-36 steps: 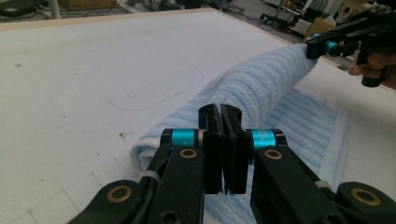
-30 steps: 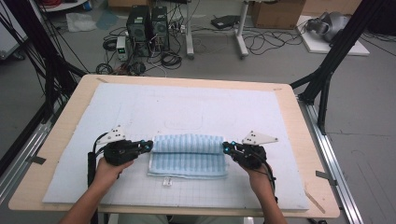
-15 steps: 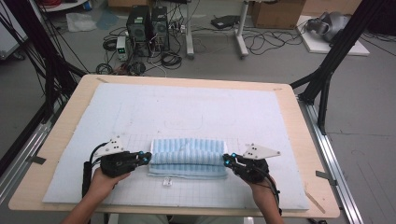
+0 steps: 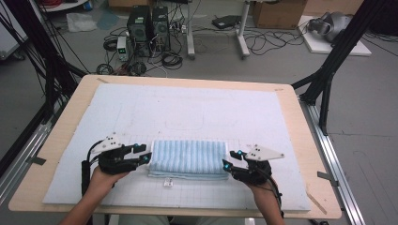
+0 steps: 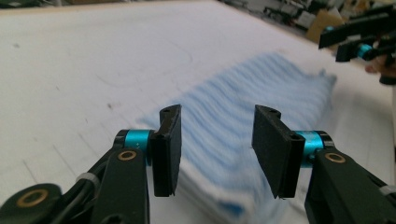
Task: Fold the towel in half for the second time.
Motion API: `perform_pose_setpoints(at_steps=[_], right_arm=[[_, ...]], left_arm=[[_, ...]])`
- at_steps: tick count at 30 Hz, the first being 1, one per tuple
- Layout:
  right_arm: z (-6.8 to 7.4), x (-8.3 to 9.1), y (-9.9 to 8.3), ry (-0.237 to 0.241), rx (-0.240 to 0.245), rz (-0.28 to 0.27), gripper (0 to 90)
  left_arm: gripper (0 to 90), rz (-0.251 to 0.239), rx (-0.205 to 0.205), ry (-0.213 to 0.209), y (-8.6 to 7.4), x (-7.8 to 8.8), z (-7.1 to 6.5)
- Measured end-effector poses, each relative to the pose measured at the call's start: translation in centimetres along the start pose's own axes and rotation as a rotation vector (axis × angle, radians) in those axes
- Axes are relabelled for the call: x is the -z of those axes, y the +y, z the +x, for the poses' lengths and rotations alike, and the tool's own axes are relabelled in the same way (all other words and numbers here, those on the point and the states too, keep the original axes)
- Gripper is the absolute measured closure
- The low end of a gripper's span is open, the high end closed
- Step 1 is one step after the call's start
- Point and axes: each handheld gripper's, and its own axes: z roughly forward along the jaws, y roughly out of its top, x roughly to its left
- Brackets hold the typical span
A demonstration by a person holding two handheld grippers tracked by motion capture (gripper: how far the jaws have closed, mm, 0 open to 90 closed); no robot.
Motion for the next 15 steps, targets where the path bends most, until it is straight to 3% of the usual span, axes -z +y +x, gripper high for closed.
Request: perform_pose_setpoints(at_steps=[3,7,10,15], right_arm=[[0.1,-1.5,0.6,-0.002,0.021,0.037,56.9],[0.7,-3.5,0.1,0.015,0.053,0.101,60.2],[1.0,-4.2,-0.5,0.025,0.080,0.155,61.0],[1.3,-4.3,-1.3,0.037,0.104,0.195,60.9]], left_arm=[[54.3,0.039,-0.009,-0.011,0.1,-1.7,-0.3],[58.3,0.104,0.000,-0.032,-1.0,-3.4,-0.6],[62.8,0.166,-0.019,-0.040,-1.6,-3.8,-1.0],[66.8,0.241,-0.067,-0.034,-2.3,-3.8,-1.6]])
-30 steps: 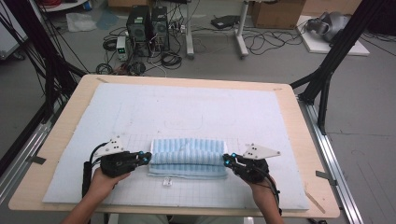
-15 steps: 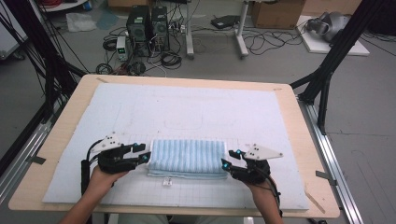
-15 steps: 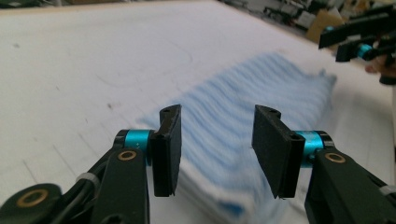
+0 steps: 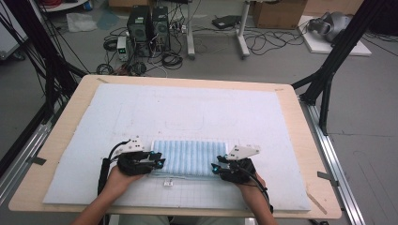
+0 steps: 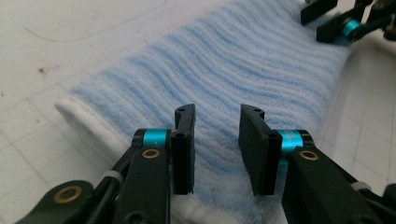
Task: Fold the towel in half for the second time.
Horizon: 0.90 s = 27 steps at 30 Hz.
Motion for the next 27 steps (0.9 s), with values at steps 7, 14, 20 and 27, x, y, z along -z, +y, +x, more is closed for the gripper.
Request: perform_pose_setpoints(at_steps=[7,14,20,27], right_arm=[[0.3,0.4,-0.7,0.021,0.009,0.016,61.0],[-0.3,2.1,-0.5,0.040,-0.027,-0.074,56.1],[-1.8,3.9,0.2,-0.033,-0.067,-0.149,42.6],[-3.4,5.8,-0.1,-0.188,-0.097,-0.155,17.0]], left_arm=[[69.6,0.013,0.000,-0.002,-0.6,0.5,-0.1],[55.9,-0.099,0.015,0.017,0.1,1.5,0.7],[44.0,-0.263,0.062,0.075,1.1,3.4,3.2],[27.8,-0.339,0.090,0.143,1.6,4.7,4.3]])
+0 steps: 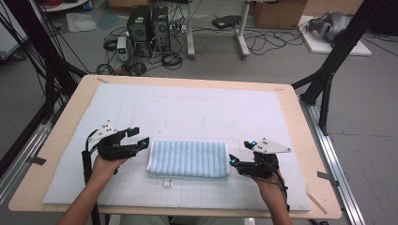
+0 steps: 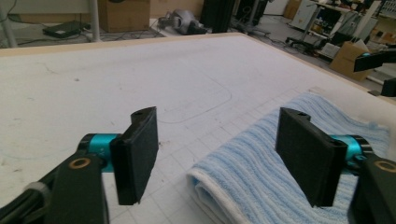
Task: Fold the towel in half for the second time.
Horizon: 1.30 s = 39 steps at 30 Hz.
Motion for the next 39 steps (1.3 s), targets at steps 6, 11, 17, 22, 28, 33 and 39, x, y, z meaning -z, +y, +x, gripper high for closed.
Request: perform_pose_setpoints(at_steps=[6,11,17,22,28,33,39], right_arm=[[-2.2,2.5,-0.8,-0.087,-0.056,-0.032,11.5],[-3.5,4.2,-1.2,-0.123,-0.106,-0.067,11.0],[-3.4,4.0,-1.3,-0.133,-0.086,-0.049,11.0],[-3.1,3.4,-0.9,-0.127,-0.074,-0.046,11.0],[-3.0,2.9,-0.8,-0.115,-0.070,-0.041,11.0],[-2.9,2.8,-0.7,-0.111,-0.068,-0.047,11.0],[-2.9,2.9,-0.7,-0.112,-0.068,-0.048,11.0]], left_arm=[[19.3,-0.024,0.011,0.040,0.3,0.9,0.7],[19.4,-0.041,0.015,0.071,0.4,1.8,1.2],[19.4,-0.048,0.020,0.095,0.3,2.4,1.5],[19.5,-0.055,0.020,0.104,0.2,2.9,1.5],[19.7,-0.049,0.016,0.107,0.0,3.0,1.5],[19.8,-0.046,0.014,0.103,0.0,3.1,1.4],[19.9,-0.045,0.011,0.107,0.0,3.1,1.5]])
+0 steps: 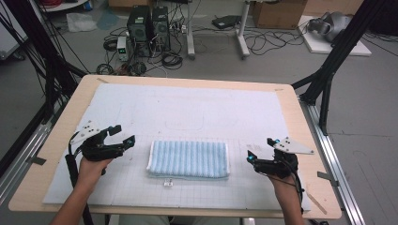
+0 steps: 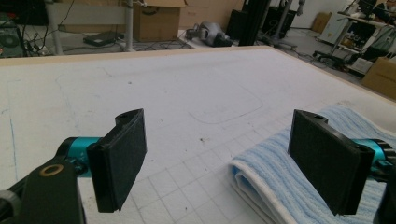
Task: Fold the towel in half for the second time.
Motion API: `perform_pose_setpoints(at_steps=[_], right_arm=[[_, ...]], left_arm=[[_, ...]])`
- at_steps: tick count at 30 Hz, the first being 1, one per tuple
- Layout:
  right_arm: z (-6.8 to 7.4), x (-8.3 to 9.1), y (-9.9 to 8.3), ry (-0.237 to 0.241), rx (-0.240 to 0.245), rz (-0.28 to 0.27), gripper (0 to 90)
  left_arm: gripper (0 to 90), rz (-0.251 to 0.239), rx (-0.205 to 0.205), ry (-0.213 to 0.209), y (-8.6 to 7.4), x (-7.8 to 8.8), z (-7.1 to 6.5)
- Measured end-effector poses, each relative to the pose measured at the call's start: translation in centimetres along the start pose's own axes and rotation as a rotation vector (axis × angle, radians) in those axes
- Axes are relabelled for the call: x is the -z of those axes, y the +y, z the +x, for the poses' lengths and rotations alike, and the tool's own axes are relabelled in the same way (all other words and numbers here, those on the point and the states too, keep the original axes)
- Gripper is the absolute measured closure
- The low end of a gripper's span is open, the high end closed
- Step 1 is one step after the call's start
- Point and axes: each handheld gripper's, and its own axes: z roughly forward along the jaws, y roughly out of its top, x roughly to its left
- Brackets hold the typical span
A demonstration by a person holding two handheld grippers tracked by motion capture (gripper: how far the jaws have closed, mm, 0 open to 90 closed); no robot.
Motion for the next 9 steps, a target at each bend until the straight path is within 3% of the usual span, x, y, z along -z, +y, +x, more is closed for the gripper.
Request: perform_pose_setpoints(at_steps=[9], right_arm=[[-0.04,-0.03,0.05,0.001,-0.004,0.000,11.0]], left_arm=[[19.9,0.002,0.003,0.004,-0.08,0.06,0.03]])
